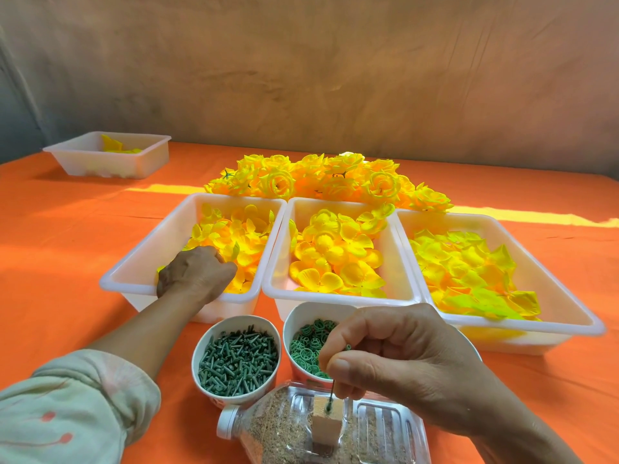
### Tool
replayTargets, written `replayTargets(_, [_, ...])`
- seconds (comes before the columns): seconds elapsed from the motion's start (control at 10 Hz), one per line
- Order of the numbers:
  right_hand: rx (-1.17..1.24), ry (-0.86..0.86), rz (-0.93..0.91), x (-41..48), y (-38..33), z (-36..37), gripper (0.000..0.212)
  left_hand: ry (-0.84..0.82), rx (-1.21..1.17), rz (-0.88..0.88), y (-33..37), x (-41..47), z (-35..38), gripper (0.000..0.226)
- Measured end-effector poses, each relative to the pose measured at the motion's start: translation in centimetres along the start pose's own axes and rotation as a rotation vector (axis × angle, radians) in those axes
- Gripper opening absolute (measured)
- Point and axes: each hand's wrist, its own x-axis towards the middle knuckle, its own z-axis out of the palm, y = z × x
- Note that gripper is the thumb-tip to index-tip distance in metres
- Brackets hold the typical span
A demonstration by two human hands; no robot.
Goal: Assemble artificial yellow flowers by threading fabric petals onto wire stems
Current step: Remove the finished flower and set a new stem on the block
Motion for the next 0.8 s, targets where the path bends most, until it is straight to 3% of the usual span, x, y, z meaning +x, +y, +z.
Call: replayTargets(0.8, [-0.031, 0.034, -0.002, 0.01, -0.05, 0.38, 0.007, 0.03, -0.006, 0.012, -0.32, 0.43, 0.53, 0.024])
